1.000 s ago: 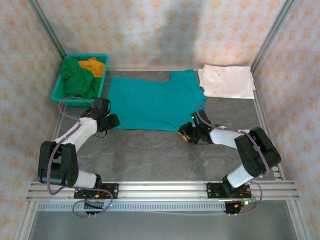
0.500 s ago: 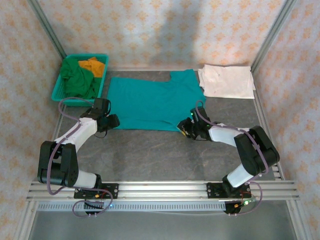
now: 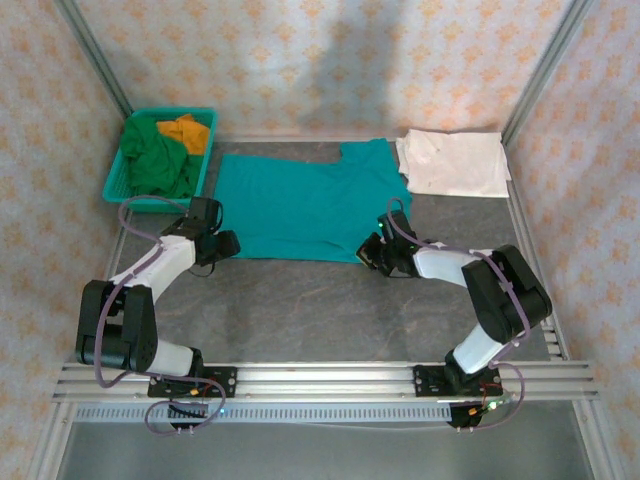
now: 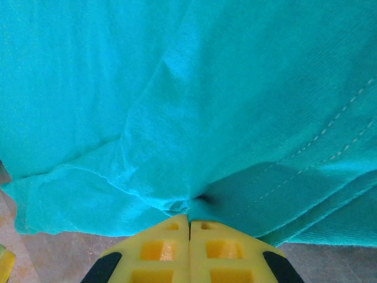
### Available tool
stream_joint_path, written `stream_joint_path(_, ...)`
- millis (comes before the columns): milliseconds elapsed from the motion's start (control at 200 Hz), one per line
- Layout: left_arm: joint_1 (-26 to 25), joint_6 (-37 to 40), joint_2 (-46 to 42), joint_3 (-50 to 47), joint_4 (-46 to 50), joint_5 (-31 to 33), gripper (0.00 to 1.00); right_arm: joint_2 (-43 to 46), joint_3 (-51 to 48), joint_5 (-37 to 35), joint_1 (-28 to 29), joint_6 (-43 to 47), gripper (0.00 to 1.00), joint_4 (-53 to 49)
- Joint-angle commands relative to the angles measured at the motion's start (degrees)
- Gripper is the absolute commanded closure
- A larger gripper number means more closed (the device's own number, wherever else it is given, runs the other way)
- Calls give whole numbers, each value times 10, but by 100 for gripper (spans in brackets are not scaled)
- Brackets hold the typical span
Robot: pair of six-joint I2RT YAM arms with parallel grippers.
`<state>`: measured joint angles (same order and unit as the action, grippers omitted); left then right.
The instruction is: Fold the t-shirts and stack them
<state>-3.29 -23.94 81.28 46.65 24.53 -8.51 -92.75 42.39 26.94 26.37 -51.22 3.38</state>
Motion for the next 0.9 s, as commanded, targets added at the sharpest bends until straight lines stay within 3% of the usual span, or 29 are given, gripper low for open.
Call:
stream_joint_path(0,-4,0,9,-4,-12,17,44,19,28,-26,3,24,100,-30)
stream_joint_path(290,-4,-2,-1,4,-14,25,44,8,114,-69,-17,101,100,-94)
stream_joint_path(896,-4,11,9,12,-7,38,43,-179,406,-83,-29,260,100,-256)
